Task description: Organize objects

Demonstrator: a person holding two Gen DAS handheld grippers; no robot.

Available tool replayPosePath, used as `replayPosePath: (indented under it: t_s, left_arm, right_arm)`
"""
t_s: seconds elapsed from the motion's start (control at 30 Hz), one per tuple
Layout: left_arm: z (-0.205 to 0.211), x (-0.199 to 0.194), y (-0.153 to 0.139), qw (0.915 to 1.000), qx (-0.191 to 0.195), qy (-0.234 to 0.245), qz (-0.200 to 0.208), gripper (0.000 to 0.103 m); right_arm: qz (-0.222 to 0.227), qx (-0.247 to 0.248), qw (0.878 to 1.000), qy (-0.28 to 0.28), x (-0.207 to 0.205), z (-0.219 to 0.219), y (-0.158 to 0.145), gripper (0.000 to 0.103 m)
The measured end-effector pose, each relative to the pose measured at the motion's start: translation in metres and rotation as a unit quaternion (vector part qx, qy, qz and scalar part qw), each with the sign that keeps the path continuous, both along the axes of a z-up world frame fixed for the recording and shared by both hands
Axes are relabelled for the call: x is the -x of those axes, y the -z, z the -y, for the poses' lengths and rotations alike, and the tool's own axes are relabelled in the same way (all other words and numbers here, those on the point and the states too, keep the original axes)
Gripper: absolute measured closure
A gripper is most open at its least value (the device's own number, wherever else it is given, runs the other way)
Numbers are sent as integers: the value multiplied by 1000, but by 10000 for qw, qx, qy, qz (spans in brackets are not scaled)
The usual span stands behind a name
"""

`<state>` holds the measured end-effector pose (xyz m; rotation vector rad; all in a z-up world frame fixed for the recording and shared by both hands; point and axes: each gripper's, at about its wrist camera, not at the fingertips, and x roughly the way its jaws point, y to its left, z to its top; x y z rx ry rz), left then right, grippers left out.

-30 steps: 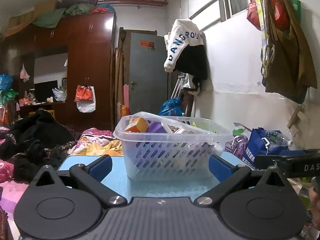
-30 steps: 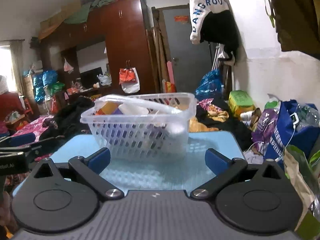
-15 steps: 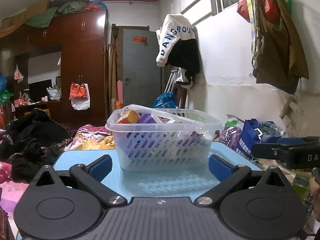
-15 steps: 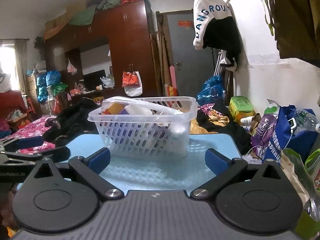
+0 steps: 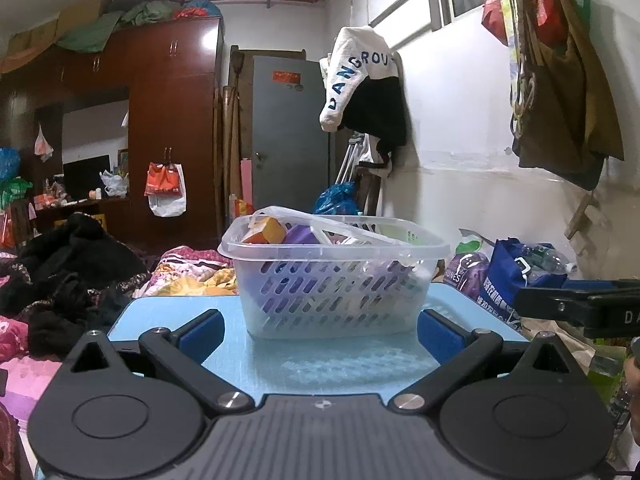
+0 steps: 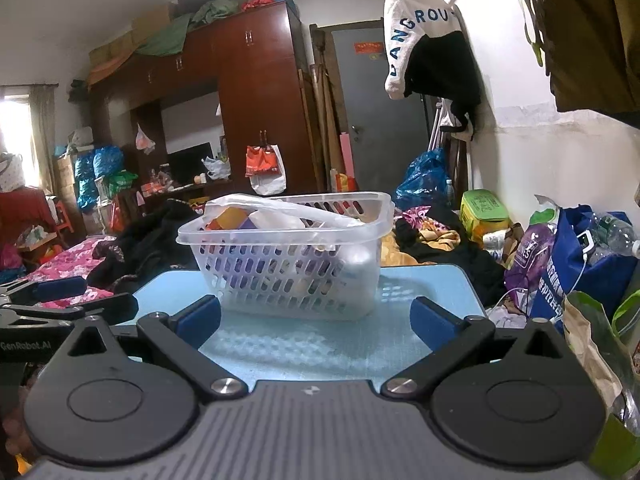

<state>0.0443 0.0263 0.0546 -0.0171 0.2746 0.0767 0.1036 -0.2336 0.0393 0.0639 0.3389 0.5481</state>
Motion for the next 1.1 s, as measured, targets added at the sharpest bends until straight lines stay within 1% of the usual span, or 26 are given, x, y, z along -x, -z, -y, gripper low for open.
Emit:
replayPosePath:
  t_s: [1.1]
  left_arm:
    - [-3, 1, 0, 10000, 65, 10, 18, 0]
  right_arm:
    - [28, 94, 9999, -142, 6, -6, 2, 0]
